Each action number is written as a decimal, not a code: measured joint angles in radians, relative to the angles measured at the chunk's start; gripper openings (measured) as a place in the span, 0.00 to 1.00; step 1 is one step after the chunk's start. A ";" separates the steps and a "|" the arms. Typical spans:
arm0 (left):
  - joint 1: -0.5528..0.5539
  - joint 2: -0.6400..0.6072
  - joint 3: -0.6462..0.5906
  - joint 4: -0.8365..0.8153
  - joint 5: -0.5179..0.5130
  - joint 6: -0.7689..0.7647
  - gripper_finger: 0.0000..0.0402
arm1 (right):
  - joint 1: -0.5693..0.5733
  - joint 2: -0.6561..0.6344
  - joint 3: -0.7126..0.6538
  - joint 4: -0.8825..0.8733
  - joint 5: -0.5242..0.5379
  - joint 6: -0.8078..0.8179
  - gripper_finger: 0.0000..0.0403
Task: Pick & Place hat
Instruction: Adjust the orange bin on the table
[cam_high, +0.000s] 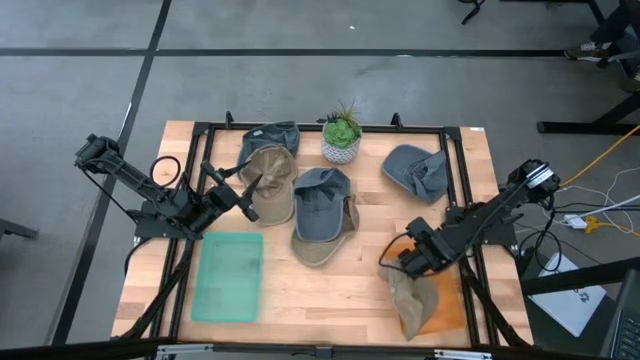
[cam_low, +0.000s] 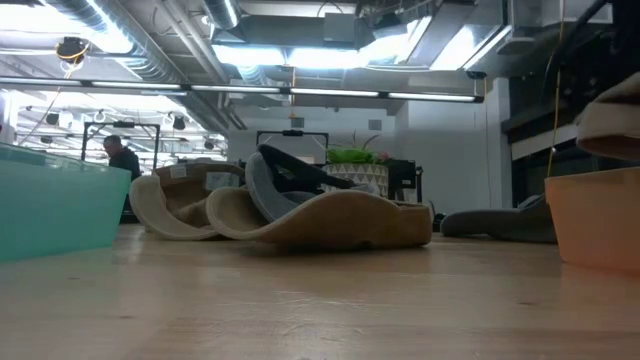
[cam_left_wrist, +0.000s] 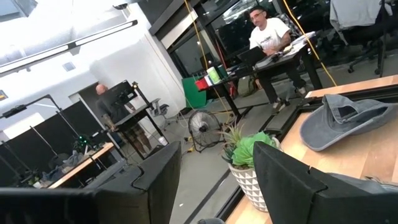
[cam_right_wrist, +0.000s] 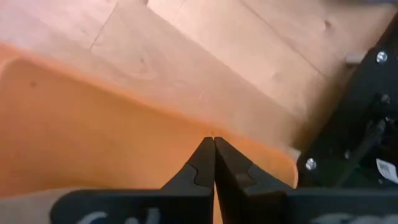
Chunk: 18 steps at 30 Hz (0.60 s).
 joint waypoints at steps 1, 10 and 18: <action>0.000 0.000 0.000 0.000 0.000 0.000 0.49 | -0.005 0.000 -0.009 0.005 0.006 0.000 0.01; 0.000 0.000 0.000 0.000 0.000 0.000 0.49 | -0.055 0.000 -0.036 0.022 0.136 -0.005 0.00; 0.000 0.000 0.000 0.000 0.000 0.000 0.49 | -0.162 0.000 -0.036 0.027 0.328 -0.016 0.01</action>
